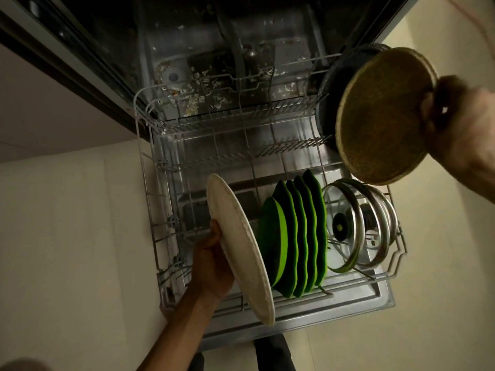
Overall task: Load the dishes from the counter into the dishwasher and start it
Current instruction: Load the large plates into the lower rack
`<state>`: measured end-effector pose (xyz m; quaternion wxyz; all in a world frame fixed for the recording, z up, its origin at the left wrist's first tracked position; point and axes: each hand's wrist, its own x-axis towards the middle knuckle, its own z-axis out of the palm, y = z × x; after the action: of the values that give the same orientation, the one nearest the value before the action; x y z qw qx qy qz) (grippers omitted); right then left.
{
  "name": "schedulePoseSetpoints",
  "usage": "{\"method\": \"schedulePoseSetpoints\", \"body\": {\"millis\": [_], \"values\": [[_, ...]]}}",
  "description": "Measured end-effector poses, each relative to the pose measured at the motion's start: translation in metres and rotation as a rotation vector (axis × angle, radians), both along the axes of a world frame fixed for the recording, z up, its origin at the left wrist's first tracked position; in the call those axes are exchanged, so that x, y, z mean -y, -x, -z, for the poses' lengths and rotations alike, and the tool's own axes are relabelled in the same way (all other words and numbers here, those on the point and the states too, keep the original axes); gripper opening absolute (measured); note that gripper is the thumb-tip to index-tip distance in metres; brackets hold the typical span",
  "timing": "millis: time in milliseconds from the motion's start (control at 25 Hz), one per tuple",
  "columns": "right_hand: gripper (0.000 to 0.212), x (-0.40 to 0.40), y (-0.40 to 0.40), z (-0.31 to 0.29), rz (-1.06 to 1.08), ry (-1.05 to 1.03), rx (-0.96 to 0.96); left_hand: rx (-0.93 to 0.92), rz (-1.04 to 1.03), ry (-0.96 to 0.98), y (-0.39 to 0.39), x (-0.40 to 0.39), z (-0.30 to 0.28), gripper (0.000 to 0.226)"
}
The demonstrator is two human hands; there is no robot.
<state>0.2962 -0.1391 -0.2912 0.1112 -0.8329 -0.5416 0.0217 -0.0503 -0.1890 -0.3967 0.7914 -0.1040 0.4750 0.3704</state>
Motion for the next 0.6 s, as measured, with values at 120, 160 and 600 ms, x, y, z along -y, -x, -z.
{"method": "schedulePoseSetpoints", "body": {"millis": [120, 160, 600], "values": [[0.014, -0.003, 0.013, -0.005, -0.009, 0.022, -0.067, 0.166, -0.032, -0.034, 0.004, 0.000, 0.001, 0.037], [0.012, -0.004, 0.014, -0.005, 0.007, 0.044, -0.105, 0.180, -0.039, -0.037, 0.005, 0.001, 0.001, 0.041], [0.021, -0.042, 0.005, 0.025, 0.065, 0.122, -0.191, 0.189, -0.041, 0.037, 0.008, 0.004, 0.012, 0.049]]}}
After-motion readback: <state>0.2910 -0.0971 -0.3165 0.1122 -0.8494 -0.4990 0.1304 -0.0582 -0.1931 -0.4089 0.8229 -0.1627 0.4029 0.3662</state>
